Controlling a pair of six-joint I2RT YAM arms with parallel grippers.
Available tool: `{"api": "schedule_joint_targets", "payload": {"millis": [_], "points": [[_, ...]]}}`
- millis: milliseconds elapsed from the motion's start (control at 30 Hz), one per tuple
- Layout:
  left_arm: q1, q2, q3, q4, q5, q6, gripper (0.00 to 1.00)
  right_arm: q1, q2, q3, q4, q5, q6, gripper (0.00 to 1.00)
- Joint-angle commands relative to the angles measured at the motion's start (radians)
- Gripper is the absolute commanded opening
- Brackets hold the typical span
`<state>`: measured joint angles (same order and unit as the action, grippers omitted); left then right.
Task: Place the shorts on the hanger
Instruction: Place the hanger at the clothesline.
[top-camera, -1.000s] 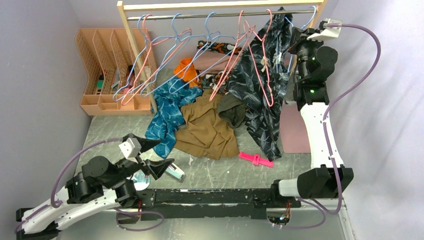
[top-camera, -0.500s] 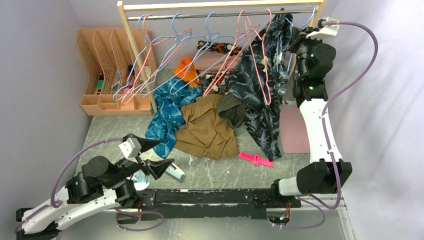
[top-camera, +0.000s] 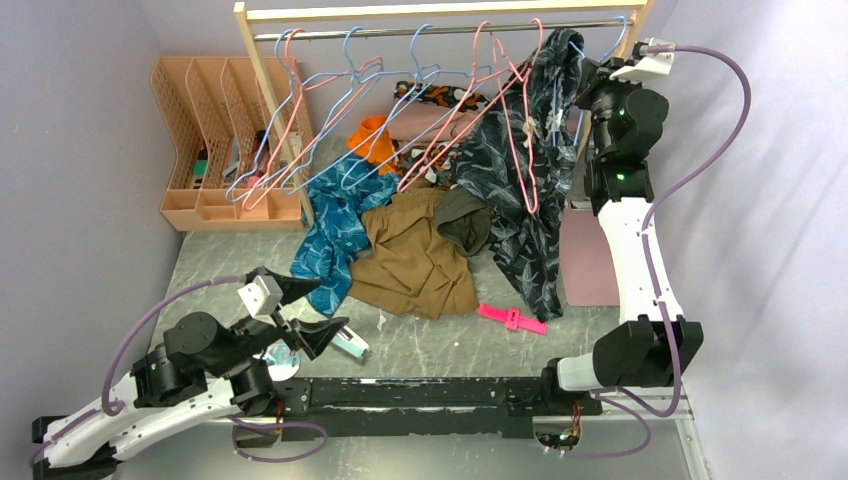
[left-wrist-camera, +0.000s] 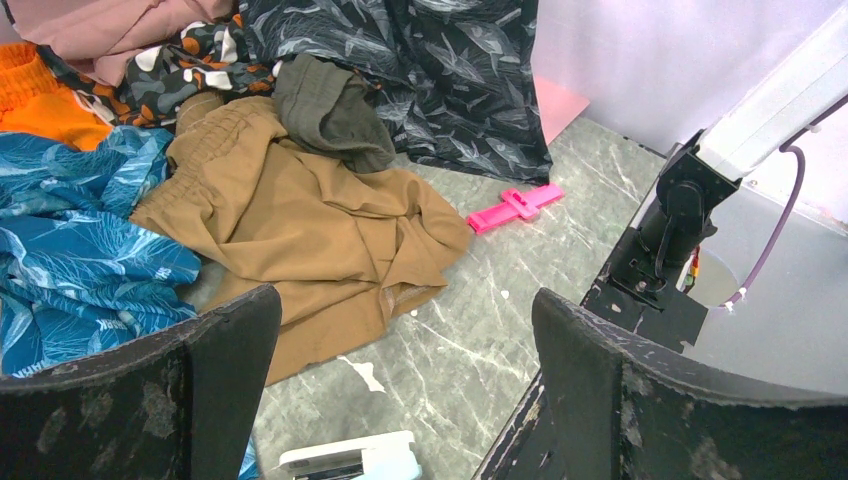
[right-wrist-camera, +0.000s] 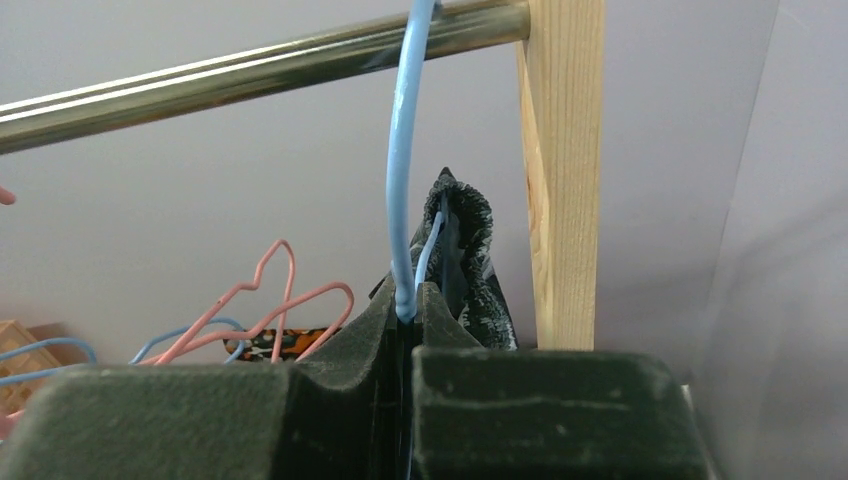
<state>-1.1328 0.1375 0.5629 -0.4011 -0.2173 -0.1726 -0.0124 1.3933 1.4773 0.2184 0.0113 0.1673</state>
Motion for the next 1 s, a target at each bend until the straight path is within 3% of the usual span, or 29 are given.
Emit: {"api": "schedule_joint_targets", "payload": {"millis": [0,133,333,433,733,967], "points": [[0.008,-0.002,-0.009,0.007,0.009,0.008,0.99,-0.011,-0.031,-0.022,0.025,0.013,0.001,0.0],[0.008,-0.002,-0.009,0.009,0.02,0.011,0.99,-0.011,-0.045,-0.021,0.006,0.032,0.019,0.03],[0.008,-0.011,-0.011,0.013,0.038,0.021,0.99,-0.011,-0.06,0.026,-0.092,0.013,0.04,0.38],[0.008,-0.018,-0.012,0.013,0.054,0.026,0.99,-0.011,-0.088,0.017,-0.161,0.021,0.048,0.47],[0.007,-0.031,-0.014,0.016,0.09,0.035,0.99,-0.011,-0.23,-0.031,-0.371,0.062,0.043,0.57],[0.007,-0.045,-0.014,0.015,0.092,0.034,0.99,-0.007,-0.364,-0.077,-0.568,0.202,0.075,0.61]]}}
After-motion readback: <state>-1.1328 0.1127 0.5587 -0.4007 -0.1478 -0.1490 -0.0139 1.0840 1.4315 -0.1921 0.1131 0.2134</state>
